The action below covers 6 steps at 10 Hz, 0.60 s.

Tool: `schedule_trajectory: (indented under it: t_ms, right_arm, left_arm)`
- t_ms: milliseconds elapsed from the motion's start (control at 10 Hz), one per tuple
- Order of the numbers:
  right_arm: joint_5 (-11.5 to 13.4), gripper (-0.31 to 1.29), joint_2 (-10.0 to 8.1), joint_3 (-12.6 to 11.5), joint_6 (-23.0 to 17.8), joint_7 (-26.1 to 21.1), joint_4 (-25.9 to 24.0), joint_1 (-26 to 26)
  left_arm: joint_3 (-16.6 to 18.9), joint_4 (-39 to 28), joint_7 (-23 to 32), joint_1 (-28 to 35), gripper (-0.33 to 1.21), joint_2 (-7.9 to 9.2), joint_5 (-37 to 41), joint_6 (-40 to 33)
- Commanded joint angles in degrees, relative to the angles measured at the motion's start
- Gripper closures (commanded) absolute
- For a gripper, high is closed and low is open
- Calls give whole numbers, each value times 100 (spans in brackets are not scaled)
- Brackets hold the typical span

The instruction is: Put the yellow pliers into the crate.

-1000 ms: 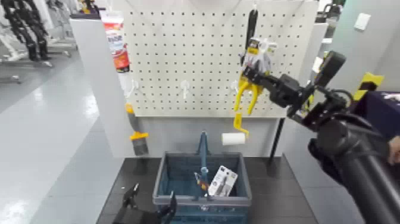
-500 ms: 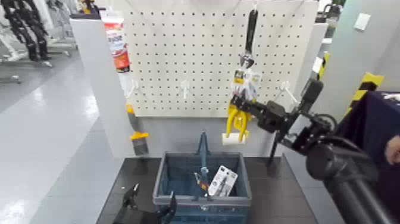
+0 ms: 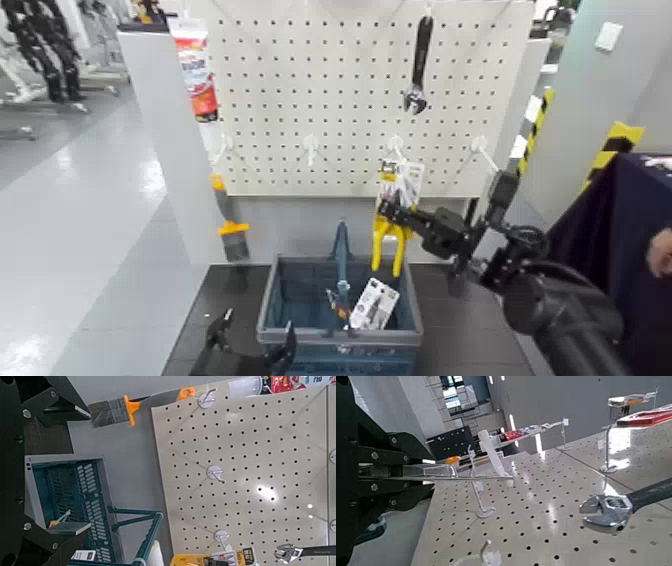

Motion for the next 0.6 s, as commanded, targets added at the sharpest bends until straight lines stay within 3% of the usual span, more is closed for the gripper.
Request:
schedule_trajectory:
  t_ms: [100,600]
  right_arm:
    - [45,111,11,141,-86,36,363,28]
    - [326,111,-25,343,-245,36,899,11]
  left_arm:
    - [-8,0,0,-9,31,0,0,0]
    - [-25,0,0,-18,31,0,0,0]
